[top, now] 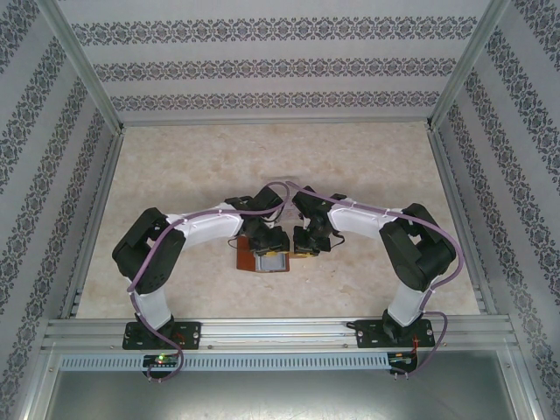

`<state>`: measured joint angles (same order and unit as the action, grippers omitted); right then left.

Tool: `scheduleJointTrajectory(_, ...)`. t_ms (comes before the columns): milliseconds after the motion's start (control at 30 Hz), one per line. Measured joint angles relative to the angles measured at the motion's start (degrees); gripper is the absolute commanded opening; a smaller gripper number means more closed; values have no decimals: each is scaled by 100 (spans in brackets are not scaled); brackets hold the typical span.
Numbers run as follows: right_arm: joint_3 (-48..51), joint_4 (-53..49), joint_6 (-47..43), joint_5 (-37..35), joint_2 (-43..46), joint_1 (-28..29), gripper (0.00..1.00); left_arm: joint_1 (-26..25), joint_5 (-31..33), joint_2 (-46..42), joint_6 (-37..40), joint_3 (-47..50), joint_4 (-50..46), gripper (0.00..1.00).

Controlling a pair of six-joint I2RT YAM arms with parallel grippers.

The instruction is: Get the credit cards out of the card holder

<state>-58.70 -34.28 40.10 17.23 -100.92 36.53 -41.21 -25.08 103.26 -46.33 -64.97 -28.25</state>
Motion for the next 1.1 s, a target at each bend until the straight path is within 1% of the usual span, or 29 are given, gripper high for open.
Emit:
scheduleJointTrajectory(200, 0, 0, 0, 2, 0, 0, 18, -55, 437, 4, 136, -153, -518, 39)
scheduleJointTrajectory(400, 0, 0, 0, 2, 0, 0, 18, -98, 625, 61, 179, -210, -741, 42)
scheduleJointTrajectory(467, 0, 2, 0, 4, 0, 0, 18, -118, 660, 90, 195, -238, -769, 44)
scheduleJointTrajectory(600, 0, 2, 0, 4, 0, 0, 18, -153, 782, 118, 229, -343, -885, 54)
scheduleJointTrajectory(667, 0, 2, 0, 7, 0, 0, 18, -168, 841, 129, 240, -380, -938, 57)
scheduleJointTrajectory(1100, 0, 4, 0, 20, 0, 0, 18, -197, 1351, 251, 258, -557, -1447, 60)
